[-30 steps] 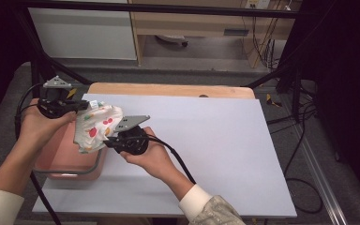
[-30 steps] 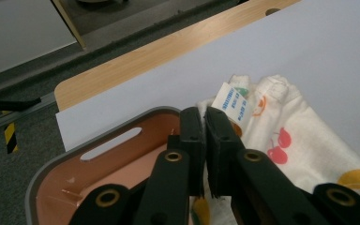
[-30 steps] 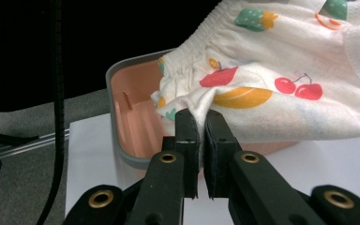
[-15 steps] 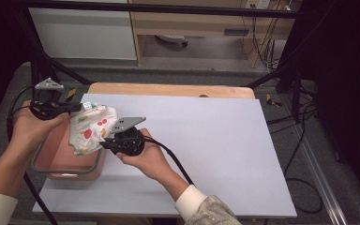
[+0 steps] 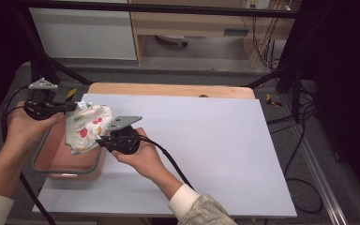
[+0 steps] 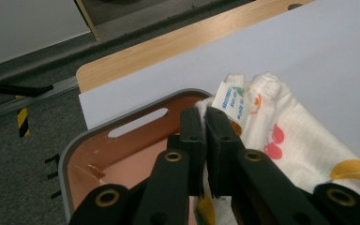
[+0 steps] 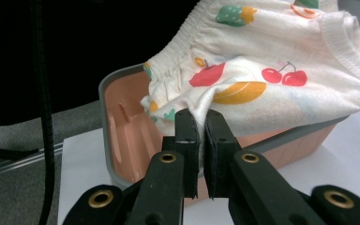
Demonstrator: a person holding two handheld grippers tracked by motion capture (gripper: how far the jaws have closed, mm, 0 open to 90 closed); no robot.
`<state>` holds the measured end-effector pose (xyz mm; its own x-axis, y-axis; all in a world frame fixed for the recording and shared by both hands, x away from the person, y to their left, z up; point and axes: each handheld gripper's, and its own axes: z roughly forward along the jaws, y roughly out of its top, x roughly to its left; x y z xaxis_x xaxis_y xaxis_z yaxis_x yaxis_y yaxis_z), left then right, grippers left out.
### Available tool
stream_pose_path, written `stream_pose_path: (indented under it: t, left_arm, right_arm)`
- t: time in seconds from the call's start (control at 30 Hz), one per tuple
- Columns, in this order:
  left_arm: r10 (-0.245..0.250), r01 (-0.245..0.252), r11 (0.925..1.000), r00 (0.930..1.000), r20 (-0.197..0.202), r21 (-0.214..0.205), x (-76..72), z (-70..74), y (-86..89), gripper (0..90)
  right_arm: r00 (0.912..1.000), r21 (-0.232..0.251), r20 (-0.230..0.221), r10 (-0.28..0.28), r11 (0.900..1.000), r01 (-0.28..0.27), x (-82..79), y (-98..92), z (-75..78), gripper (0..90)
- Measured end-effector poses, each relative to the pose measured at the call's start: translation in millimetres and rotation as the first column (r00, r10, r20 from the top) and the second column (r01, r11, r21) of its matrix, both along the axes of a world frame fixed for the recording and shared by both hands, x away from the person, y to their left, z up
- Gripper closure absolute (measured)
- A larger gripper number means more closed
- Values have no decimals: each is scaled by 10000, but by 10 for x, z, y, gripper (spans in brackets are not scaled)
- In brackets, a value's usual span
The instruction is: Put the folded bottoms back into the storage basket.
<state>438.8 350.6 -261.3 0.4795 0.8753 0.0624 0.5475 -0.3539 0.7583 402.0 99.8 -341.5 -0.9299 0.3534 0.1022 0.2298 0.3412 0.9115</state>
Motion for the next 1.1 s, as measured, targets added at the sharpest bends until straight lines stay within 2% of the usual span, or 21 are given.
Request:
stream_pose_path:
  t: [0.6, 0.77, 1.1]
  left_arm:
    - [183, -183, 9998, 9998, -30, 25, 6, 11, 90, 868]
    - [282, -282, 9996, 9995, 106, -21, -5, 23, 126, 867]
    - [374, -374, 9993, 9993, -38, -35, -11, 4, 204, 868]
  right_arm:
    - [9997, 117, -37, 226, 9997, -226, 10, 173, -19, 861]
    - [9996, 162, -15, 282, 9995, -282, 11, 237, -13, 861]
    - [9994, 175, -57, 352, 9992, -351, 6, 339, -21, 860]
